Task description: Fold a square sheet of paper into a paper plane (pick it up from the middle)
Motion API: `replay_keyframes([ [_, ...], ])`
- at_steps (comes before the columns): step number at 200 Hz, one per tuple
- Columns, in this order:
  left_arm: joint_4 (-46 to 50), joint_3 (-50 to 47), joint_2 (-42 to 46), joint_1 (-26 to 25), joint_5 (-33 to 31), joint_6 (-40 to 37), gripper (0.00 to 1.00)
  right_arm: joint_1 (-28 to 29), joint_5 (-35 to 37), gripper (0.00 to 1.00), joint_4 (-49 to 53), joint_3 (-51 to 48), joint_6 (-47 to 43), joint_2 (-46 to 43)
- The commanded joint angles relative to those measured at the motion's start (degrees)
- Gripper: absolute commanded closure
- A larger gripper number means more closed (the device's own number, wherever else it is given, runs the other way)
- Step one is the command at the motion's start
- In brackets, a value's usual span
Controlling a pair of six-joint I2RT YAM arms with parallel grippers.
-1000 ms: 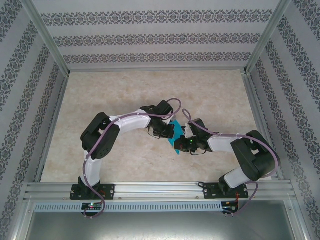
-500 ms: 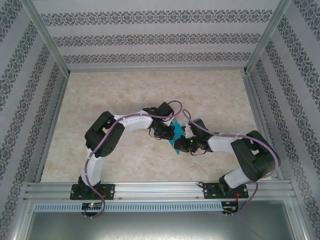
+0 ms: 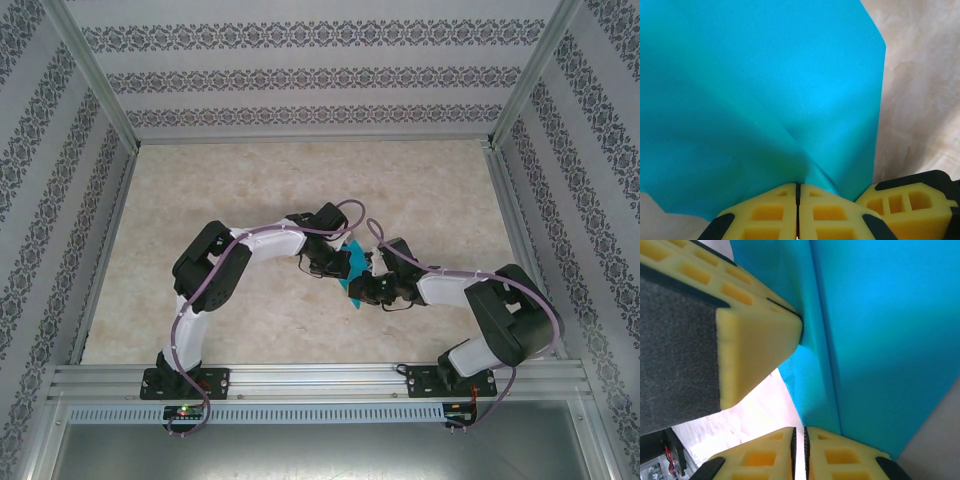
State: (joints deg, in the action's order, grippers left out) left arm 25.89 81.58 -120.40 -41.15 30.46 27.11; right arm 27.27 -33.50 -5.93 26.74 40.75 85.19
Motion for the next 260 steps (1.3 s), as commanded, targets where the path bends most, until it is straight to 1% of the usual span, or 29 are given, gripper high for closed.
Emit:
replay_keyframes([
  [1,1.1,0.3,-3.1,1.0,-3.2,-2.1,0.91,0.2,1.8,0.83,6.2,-2.4,1.4,-1.0],
  [37,1.4,-0.1,-3.9,1.3,-3.2,-2.5,0.91,-1.2,0.0,0.81,6.6,-2.8,3.3,-5.9],
  [81,1.2,-0.4,-4.4,1.6,-2.8,-2.8,0.91,-2.9,2.2,0.81,14.6,-3.2,2.1,-12.6],
  [100,1.3,0.1,-4.7,1.5,-2.6,-2.8,0.91,-3.3,1.1,0.81,14.8,-3.4,1.6,-11.6],
  [121,1.4,0.3,-5.0,1.6,-2.6,-3.0,0.91,-2.9,-0.2,0.82,12.7,-3.2,2.2,-9.9],
  [183,1.6,-0.4,-4.9,1.7,-2.6,-3.1,0.91,-2.4,-2.1,0.85,8.8,-3.0,3.2,-8.6],
  [211,1.7,-0.3,-5.0,1.7,-2.5,-3.2,0.91,-2.3,-2.2,0.85,8.3,-2.8,3.4,-7.1],
  [260,1.7,-0.6,-5.2,1.7,-2.5,-3.2,0.91,-2.2,-2.1,0.84,8.1,-2.1,3.2,-7.4],
])
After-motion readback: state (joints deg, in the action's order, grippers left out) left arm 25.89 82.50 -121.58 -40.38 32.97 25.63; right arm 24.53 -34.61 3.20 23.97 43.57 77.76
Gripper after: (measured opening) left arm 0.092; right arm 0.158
